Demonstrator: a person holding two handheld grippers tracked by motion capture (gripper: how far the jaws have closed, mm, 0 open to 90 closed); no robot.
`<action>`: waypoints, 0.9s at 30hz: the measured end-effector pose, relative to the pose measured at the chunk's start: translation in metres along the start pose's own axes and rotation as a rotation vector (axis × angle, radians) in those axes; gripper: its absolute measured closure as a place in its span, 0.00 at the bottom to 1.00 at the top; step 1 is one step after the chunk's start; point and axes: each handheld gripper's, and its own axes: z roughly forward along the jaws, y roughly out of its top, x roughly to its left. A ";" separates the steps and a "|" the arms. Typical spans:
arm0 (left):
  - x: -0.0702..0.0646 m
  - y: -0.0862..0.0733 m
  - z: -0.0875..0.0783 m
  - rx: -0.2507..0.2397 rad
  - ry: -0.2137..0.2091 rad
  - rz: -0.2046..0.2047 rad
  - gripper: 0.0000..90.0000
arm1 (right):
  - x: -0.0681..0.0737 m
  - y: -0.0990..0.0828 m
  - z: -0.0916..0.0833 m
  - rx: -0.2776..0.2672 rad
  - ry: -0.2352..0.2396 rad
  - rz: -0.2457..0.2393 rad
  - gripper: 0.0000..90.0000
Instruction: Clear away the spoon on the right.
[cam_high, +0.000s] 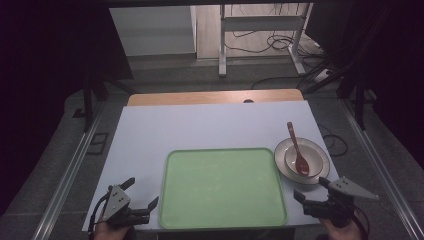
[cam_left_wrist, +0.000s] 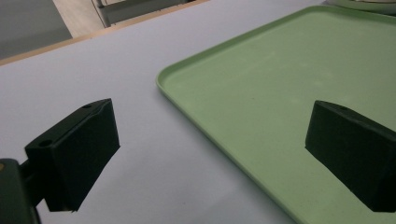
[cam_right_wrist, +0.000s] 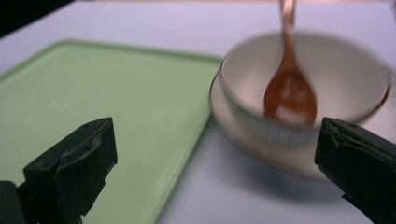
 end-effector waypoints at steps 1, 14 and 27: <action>0.000 0.000 0.000 0.000 -0.001 -0.002 0.03 | -0.001 -0.005 -0.001 0.021 0.005 -0.009 0.00; 0.001 0.000 0.000 -0.001 -0.005 -0.008 0.03 | -0.002 -0.011 -0.003 0.055 -0.044 -0.037 0.00; 0.001 0.000 0.000 -0.002 -0.004 -0.007 0.03 | 0.001 -0.011 0.001 0.092 -0.031 -0.082 0.00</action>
